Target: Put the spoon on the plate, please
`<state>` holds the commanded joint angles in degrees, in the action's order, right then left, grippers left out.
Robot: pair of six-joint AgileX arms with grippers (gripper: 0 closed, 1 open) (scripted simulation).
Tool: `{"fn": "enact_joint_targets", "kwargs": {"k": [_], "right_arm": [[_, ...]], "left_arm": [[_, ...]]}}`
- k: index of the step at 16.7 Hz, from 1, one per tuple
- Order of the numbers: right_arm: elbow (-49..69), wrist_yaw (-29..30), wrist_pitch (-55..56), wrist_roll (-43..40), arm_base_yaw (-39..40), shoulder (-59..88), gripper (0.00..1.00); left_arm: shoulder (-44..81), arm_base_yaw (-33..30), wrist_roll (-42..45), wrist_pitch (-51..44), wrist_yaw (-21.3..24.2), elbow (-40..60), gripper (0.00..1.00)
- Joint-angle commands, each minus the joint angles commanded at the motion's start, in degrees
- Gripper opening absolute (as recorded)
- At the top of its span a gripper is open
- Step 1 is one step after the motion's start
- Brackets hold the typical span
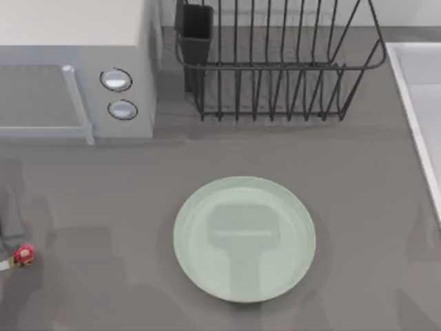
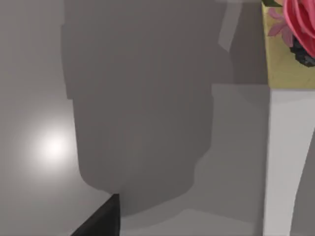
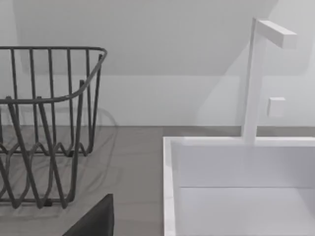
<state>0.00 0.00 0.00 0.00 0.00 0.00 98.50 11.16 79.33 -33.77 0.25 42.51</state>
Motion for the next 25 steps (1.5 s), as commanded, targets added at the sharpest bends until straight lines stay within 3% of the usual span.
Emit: {"fn": "enact_joint_targets", "kwargs": {"k": [9, 17, 18, 21, 25], "right_arm": [[0.0, 0.0, 0.0, 0.0, 0.0, 0.0, 1.00], [0.0, 0.0, 0.0, 0.0, 0.0, 0.0, 1.00], [0.0, 0.0, 0.0, 0.0, 0.0, 0.0, 1.00], [0.0, 0.0, 0.0, 0.0, 0.0, 0.0, 1.00], [0.0, 0.0, 0.0, 0.0, 0.0, 0.0, 1.00]], "left_arm": [[0.0, 0.0, 0.0, 0.0, 0.0, 0.0, 0.02], [0.0, 0.0, 0.0, 0.0, 0.0, 0.0, 0.00], [-3.9, -0.2, -1.8, -5.8, 0.3, 1.8, 0.00], [-4.9, -0.2, -1.7, -8.2, 0.3, 3.7, 0.00], [-8.3, -0.3, -1.5, -19.6, 0.3, 9.8, 0.00]]}}
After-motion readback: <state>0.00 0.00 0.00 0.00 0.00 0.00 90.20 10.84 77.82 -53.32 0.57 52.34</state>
